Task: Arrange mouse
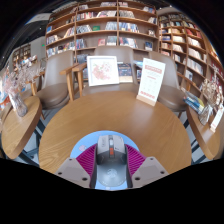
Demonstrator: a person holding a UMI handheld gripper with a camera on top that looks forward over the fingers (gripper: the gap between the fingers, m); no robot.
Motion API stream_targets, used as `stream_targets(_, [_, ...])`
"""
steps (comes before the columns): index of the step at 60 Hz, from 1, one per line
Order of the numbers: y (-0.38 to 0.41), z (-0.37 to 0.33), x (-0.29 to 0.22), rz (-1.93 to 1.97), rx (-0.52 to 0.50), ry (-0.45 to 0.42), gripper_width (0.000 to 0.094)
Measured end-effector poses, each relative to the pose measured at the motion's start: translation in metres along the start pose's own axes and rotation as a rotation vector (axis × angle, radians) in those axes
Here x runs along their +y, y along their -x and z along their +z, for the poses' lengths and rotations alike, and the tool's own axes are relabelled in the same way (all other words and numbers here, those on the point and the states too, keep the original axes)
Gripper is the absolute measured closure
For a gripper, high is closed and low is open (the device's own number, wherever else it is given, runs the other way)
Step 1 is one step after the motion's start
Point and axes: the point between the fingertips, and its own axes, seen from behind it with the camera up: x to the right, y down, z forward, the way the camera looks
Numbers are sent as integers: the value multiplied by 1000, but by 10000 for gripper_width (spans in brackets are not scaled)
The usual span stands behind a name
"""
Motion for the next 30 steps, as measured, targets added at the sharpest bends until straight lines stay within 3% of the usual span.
stream_targets(11, [8, 20, 27, 23, 10, 32, 522])
stream_targets(23, [8, 27, 30, 6, 29, -2, 416])
stream_targets(25, [8, 27, 31, 10, 33, -5, 376])
stream_targets(29, [8, 26, 28, 14, 33, -22, 76])
stream_targets(30, [8, 25, 28, 15, 29, -24, 83])
